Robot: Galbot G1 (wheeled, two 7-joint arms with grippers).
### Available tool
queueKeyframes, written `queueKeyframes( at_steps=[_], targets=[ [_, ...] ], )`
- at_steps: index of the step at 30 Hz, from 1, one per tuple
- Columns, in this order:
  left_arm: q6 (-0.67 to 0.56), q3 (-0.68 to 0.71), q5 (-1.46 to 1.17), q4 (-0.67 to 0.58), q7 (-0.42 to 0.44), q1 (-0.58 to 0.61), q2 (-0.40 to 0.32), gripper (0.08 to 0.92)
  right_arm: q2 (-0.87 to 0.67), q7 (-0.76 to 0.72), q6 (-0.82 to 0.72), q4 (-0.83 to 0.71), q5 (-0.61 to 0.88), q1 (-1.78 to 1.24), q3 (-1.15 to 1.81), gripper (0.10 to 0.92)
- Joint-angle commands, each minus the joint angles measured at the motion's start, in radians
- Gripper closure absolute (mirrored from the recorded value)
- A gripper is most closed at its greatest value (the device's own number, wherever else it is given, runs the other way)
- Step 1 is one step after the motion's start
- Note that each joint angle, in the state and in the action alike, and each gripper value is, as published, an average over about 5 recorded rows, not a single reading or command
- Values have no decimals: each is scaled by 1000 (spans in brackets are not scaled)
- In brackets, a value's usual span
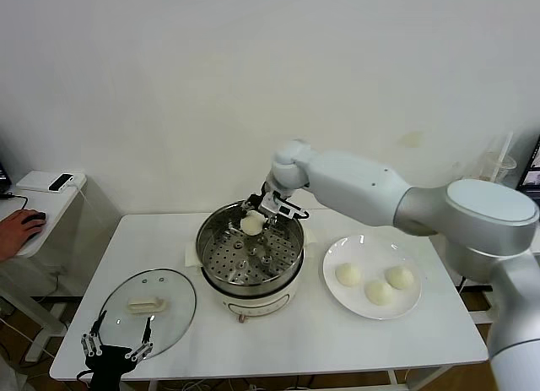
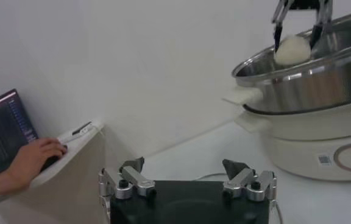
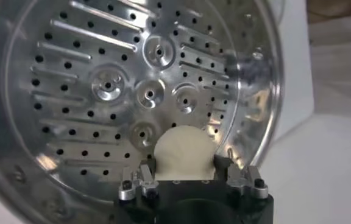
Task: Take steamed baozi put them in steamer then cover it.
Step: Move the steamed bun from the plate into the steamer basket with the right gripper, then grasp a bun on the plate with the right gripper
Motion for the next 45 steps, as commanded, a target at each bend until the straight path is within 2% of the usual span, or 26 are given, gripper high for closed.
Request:
queueKeyframes(
  at_steps=[1,8,14,16,19,23,30,33,40,45],
  targets=[
    [0,0,1,-2,-1,2,3,177,57,44,87,-82,-121,-20,-1,423],
    [0,-1,3,-9,-2,1,4,177,75,47,94,-109,-115,-33,6,393],
    [3,1,8,-40,-2,8,3,177,64,42,91,-102,-71,-19,12,248],
    [3,1,8,-43,-1,8,4,177,46,14,64,-76,-20,0,13,215],
    [4,-1,6,-46,0,12,6,177,-10,-71,-53,12,136,55,6,204],
    [4,-7,-1,-50,2,16,13,177,-120,-171,-284,189,310,138,0,203],
    [16,-12,-27,-64,8,10,26,177,-394,-219,-638,456,410,214,27,203],
    [17,-9,-27,-68,10,9,33,177,-530,-237,-744,555,451,230,43,203],
    [20,-17,-46,-71,12,0,58,177,-824,-266,-835,721,493,196,60,203],
    [23,-21,-53,-69,13,-10,69,177,-931,-268,-827,744,432,72,80,203]
  ],
)
